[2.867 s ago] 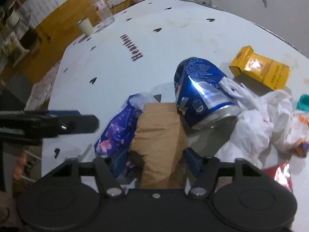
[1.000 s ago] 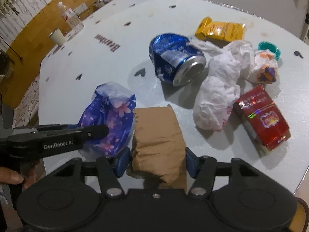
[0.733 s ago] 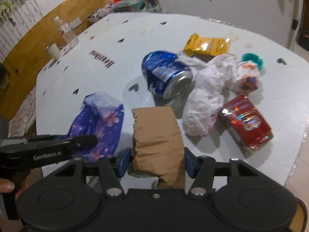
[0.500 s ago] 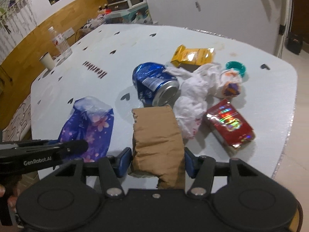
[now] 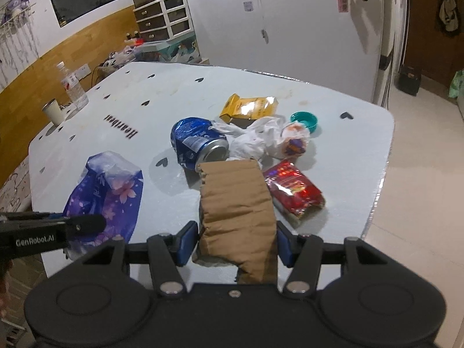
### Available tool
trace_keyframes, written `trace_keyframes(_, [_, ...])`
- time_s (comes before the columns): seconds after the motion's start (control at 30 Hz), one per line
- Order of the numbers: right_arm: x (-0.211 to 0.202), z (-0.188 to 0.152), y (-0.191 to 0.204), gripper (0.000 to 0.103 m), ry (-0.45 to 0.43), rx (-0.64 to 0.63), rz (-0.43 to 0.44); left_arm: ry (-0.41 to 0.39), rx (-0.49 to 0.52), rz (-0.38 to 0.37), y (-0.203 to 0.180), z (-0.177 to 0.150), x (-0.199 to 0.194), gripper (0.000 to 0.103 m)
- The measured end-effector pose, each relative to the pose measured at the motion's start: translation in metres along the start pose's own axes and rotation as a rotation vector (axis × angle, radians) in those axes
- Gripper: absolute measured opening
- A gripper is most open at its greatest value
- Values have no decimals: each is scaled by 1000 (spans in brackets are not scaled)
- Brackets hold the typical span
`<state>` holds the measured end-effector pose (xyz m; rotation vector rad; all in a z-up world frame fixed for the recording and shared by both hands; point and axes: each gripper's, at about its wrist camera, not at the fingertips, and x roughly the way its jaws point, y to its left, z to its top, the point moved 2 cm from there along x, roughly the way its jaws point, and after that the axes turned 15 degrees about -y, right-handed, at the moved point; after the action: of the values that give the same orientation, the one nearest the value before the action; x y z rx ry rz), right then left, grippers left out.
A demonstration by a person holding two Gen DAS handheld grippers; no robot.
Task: Collect trash
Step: 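Carry the blue-purple bag and brown paper bag over the trash bin with both tools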
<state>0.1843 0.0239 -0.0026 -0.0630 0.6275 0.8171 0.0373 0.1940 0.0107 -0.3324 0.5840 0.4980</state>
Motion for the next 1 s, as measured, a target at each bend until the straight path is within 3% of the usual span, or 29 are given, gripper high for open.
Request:
trace_keyframes(0.43, [-54,-6,-33,56,-71,7,-29,-20,58,-70,-60,-5,-16,27])
trace_keyframes(1.0, [-124,-33,-152,56,-60,86,-146,60,127,-169,-192,-42,-6,27])
